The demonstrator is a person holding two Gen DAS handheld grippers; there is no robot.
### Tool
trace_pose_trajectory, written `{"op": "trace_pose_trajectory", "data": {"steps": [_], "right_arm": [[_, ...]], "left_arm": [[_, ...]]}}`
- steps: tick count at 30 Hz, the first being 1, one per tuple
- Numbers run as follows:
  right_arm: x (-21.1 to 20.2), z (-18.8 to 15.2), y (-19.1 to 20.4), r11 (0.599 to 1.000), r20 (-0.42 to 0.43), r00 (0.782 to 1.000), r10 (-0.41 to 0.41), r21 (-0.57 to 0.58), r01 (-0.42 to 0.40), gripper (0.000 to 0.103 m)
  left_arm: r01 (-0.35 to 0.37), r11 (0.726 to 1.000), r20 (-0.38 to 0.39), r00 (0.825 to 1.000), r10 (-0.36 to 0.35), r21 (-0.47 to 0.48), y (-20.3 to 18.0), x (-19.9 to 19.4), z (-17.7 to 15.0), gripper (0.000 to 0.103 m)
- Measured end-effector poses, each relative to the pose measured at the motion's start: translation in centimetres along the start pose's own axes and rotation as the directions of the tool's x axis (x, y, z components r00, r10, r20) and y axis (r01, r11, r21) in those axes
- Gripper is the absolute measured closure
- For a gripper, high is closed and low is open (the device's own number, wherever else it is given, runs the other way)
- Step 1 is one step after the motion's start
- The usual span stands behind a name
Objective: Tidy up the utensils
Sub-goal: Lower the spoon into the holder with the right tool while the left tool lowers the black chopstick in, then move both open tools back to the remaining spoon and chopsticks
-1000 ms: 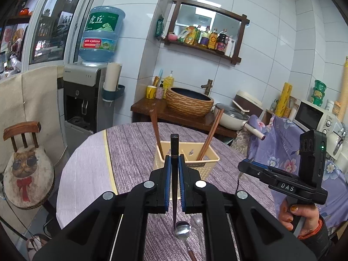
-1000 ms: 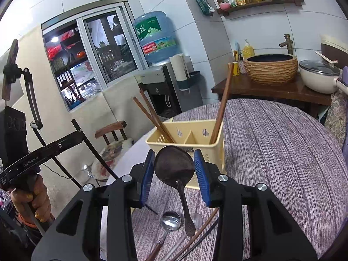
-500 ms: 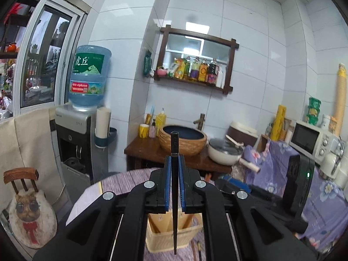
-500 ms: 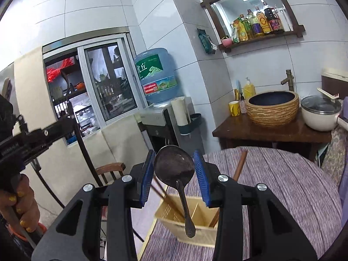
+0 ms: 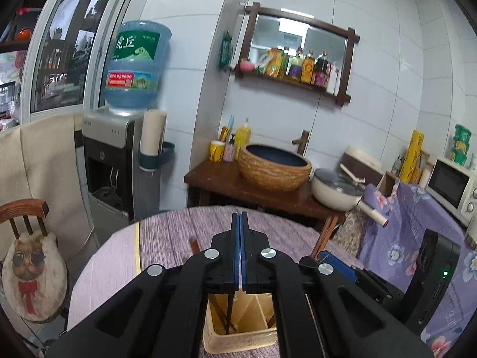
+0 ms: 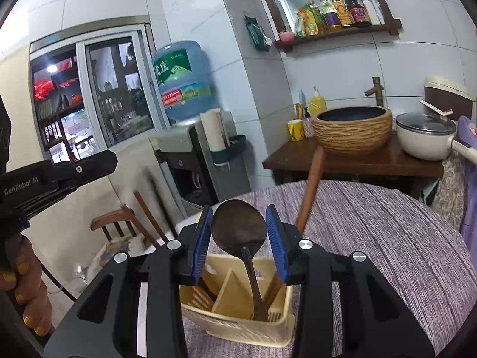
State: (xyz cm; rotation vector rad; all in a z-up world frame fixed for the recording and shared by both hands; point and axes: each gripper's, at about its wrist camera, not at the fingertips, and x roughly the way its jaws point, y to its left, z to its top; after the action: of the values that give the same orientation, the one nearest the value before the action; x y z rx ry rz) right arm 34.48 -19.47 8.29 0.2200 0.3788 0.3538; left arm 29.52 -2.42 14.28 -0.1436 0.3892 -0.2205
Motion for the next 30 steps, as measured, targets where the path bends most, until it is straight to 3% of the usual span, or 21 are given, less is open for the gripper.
{"op": "trace_pose_trajectory", "data": {"steps": [8, 11, 15, 18, 21, 25, 30], "right_arm": [[0.4, -3.8, -0.3, 0.997, -0.018, 0.998, -0.054, -0.052, 0.053, 0.064], [-0.2, -4.3, -0.2, 0.995, 0.011, 0.997, -0.072, -0.066, 0.072, 0.048], [-1.6, -4.6, 0.0, 0.994, 0.048, 0.996, -0.076, -0.077, 0.080, 0.046], [-2.7, -5.0, 0.2, 0.990, 0.044, 0.994, -0.096, -0.100, 0.100, 0.046], [-3.8, -5.6, 0.0, 0.986, 0.008, 0.992, -0.129, -0.105, 0.129, 0.046], [-4.6, -7.2, -0.9, 0.984, -0.079, 0.983, -0.165, -0.085, 0.158, 0.046], [-4.8, -10.8, -1.9, 0.978, -0.211, 0.955, -0.208, -0.079, 0.195, 0.046]], "left_arm": [[-0.004, 0.999, -0.057, 0.998, 0.002, -0.032, 1.3, 0.6, -2.9, 0.102], [0.004, 0.999, -0.068, 0.998, -0.006, -0.041, 1.6, 0.1, -3.7, 0.099], [0.001, 0.999, -0.059, 0.998, -0.003, -0.042, 1.8, -1.2, -5.5, 0.058], [-0.020, 0.999, -0.071, 0.997, 0.017, -0.032, 2.0, -1.9, -6.6, 0.051], [-0.036, 0.998, -0.100, 0.994, 0.031, -0.044, 2.7, -2.5, -8.1, 0.044], [-0.065, 0.997, -0.172, 0.983, 0.055, -0.051, 3.5, -2.7, -10.3, 0.042], [-0.071, 0.997, -0.260, 0.964, 0.065, -0.015, 3.0, -2.9, -14.2, 0.042]]}}
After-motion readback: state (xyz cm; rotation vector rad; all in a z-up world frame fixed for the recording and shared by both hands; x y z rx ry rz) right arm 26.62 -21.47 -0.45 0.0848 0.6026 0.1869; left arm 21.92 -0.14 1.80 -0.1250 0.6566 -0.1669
